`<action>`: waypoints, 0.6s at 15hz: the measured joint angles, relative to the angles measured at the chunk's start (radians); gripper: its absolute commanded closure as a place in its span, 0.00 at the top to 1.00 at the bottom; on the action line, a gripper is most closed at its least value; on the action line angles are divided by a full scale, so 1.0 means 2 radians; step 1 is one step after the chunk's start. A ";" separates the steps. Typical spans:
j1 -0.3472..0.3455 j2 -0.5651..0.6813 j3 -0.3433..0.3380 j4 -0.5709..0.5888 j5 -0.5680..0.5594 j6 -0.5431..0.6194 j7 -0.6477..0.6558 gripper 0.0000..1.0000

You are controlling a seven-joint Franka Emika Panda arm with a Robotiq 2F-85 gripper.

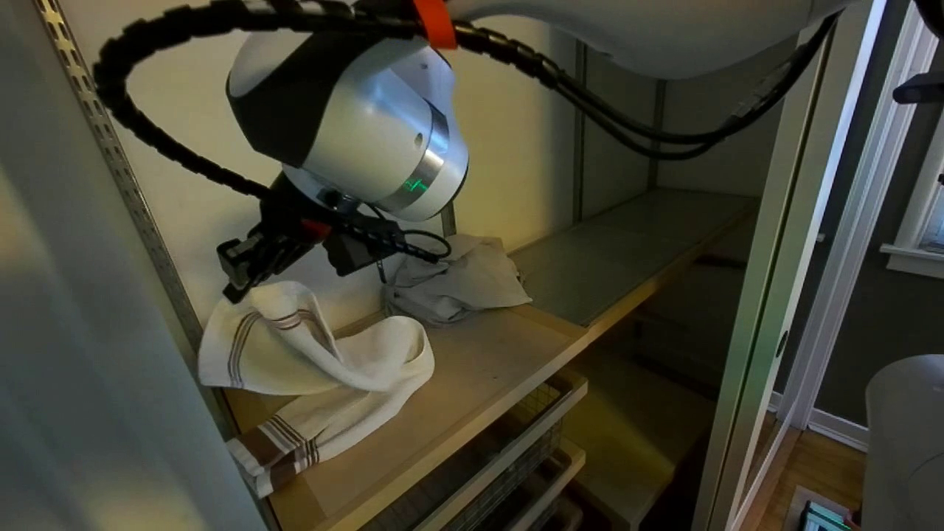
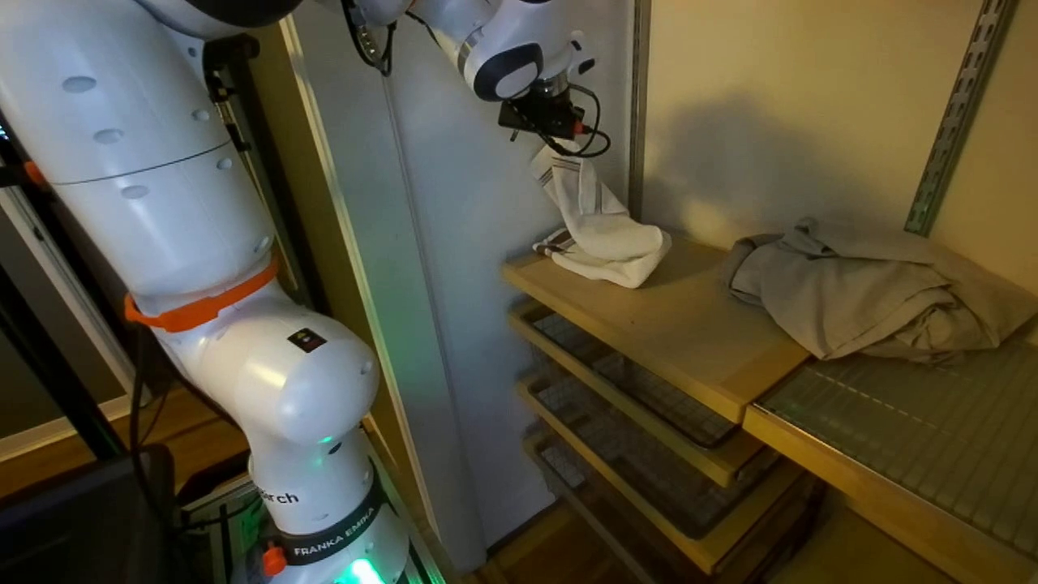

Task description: Fold the white towel

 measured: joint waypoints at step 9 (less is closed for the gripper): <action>-0.063 0.021 -0.008 -0.043 0.090 -0.038 -0.077 0.01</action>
